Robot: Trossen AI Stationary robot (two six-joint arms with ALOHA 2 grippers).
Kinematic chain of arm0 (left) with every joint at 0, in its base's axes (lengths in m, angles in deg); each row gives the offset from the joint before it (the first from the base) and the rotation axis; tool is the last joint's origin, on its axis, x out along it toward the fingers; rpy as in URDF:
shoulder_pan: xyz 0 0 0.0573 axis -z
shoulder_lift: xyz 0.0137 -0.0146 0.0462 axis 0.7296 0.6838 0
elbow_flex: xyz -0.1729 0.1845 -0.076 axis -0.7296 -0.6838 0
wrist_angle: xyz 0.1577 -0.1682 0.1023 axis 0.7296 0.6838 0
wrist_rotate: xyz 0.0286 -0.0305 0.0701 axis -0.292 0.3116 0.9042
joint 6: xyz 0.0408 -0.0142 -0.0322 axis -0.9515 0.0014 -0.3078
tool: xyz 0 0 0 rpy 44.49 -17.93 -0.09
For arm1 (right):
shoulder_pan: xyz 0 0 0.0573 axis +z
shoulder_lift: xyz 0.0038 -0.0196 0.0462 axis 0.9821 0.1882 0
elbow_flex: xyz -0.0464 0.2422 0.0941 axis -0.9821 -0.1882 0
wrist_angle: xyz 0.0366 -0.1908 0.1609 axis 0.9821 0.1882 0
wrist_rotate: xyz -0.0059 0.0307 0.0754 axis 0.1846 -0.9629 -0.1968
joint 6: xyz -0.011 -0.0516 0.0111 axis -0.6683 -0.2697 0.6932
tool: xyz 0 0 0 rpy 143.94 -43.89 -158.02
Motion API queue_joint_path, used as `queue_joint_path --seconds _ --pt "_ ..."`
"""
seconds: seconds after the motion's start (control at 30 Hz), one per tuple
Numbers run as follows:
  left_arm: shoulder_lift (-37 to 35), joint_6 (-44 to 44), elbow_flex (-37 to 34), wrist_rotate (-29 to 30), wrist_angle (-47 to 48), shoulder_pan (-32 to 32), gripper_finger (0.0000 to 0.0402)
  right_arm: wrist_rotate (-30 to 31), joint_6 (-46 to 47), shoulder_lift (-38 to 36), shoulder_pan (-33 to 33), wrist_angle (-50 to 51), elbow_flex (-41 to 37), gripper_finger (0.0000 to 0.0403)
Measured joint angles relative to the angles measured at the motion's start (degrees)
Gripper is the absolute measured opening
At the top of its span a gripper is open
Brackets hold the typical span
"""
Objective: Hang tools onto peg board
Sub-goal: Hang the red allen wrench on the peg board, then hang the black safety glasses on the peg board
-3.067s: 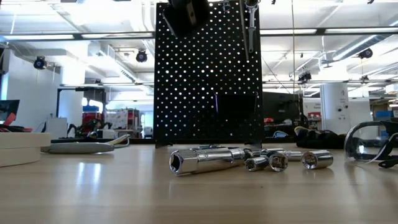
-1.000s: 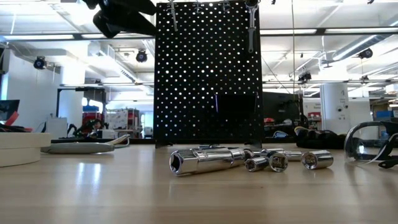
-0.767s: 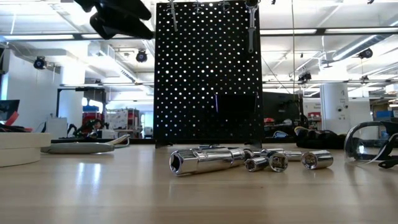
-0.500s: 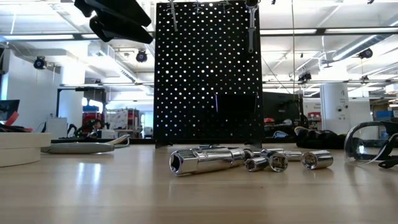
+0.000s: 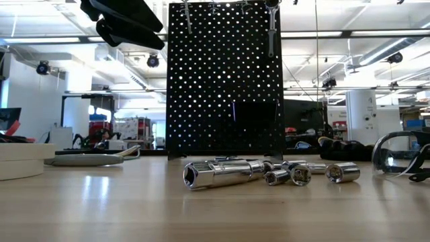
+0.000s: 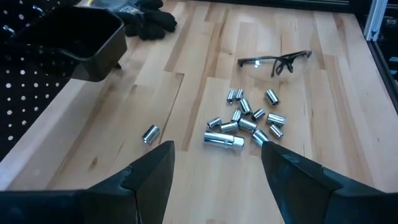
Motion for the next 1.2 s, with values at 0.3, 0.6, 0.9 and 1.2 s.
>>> queue_joint_path --seconds 0.3,0.6,0.9,1.2 --pt "0.0 0.87 0.0 0.0 -0.05 0.0 0.0232 0.09 1.43 0.64 -0.64 2.63 -0.25 0.0028" --pt "0.0 1.31 0.0 0.0 0.31 0.0 0.0232 0.1 0.84 2.37 -0.68 6.12 -0.94 0.0028" --pt "0.02 1.72 -0.05 -0.04 1.5 0.04 0.0232 0.71 2.08 0.69 -0.7 7.63 -2.97 0.0135" --pt "0.02 3.33 -1.12 -0.04 1.79 0.04 0.0232 4.58 -0.06 -3.18 -0.61 8.48 -2.99 0.0132"
